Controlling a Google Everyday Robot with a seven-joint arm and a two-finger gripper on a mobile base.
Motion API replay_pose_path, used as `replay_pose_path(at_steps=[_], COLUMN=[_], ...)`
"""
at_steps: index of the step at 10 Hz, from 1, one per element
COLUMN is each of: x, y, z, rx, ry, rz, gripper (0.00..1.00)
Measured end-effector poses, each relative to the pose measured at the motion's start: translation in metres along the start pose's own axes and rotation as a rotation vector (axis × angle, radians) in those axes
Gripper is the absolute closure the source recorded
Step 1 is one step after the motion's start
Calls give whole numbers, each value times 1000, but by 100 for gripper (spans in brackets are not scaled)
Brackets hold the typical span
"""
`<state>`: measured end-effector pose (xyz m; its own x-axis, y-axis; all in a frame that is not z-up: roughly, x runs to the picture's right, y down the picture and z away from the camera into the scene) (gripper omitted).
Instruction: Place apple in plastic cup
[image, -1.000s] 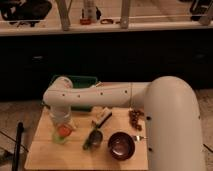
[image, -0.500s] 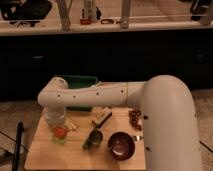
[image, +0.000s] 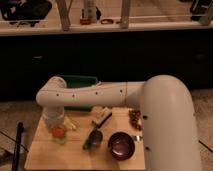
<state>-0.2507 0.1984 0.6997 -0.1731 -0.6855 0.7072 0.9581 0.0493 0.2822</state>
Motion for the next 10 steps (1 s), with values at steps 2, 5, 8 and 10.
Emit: replay_pose_path(at_steps=[2,5,8,10], x=[0,-1,-1,-1], y=[0,0,2,2], z=[-2,-4,-6,-8], rx=[1,-2,-4,-6], ry=[0,-2,-4,-4], rz=[-2,-4,-5,-7], gripper=[38,20,20,20])
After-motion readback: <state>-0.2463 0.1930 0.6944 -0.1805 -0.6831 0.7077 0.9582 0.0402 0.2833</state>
